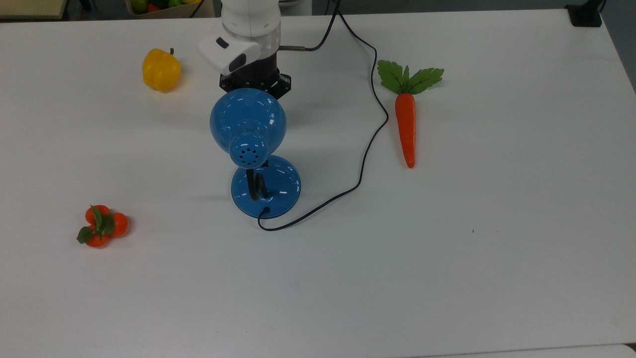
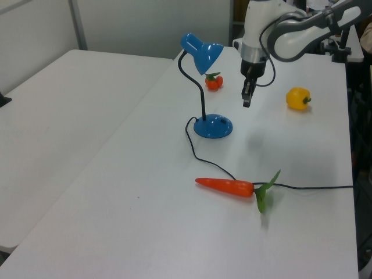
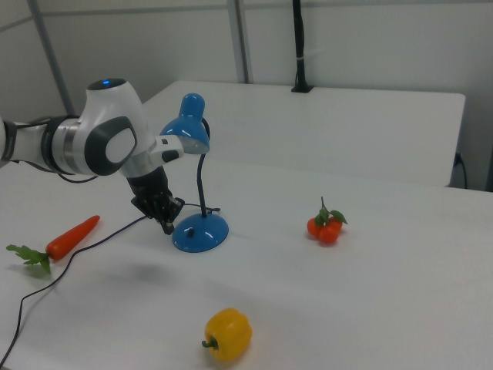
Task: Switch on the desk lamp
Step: 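Move the gripper down toward the switch on the blue lamp base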
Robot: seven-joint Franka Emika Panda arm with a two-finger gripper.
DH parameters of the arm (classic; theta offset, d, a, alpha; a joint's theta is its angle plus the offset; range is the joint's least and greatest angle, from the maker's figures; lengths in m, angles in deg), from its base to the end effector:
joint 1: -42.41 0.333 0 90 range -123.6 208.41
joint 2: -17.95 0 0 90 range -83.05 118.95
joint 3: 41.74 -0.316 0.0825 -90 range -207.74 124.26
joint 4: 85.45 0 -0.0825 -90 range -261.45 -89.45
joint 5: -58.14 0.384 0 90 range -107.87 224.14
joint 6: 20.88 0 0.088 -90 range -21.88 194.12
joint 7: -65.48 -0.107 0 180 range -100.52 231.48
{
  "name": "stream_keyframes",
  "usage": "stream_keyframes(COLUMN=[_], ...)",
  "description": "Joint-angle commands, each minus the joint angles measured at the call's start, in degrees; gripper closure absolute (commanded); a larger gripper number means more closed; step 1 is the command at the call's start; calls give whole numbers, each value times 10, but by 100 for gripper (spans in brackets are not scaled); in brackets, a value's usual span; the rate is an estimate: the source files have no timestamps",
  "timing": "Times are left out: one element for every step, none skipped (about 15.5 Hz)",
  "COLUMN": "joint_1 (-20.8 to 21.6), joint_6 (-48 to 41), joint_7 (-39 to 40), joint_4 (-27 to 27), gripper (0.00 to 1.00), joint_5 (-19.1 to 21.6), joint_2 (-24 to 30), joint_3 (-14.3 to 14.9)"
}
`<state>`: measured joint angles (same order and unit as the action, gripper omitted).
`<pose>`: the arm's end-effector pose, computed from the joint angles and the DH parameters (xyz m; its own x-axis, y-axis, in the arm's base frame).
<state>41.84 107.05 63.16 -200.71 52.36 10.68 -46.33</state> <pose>0.5865 0.0371 0.4012 0.9914 0.0897 0.0954 0.0831 -0.9940 0.0710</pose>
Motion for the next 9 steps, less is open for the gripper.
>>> stream_keyframes(joint_1=[5, 7, 7, 7, 7, 7, 7, 7, 7], joint_6=[66, 74, 82, 93, 106, 121, 136, 151, 165], joint_7=[-5, -6, -10, -15, -18, -18, -18, -18, -19], joint_4=[-31, -33, -33, -33, -32, -33, -32, -32, -32], gripper=[100, 100, 100, 100, 100, 100, 100, 100, 100], joint_5=[4, 3, 0, -2, -3, -3, -3, -2, -3], joint_2=[-7, -17, -23, -30, -39, -46, -52, -58, -61], joint_3=[-1, -1, -1, -1, -1, -1, -1, -1, -1])
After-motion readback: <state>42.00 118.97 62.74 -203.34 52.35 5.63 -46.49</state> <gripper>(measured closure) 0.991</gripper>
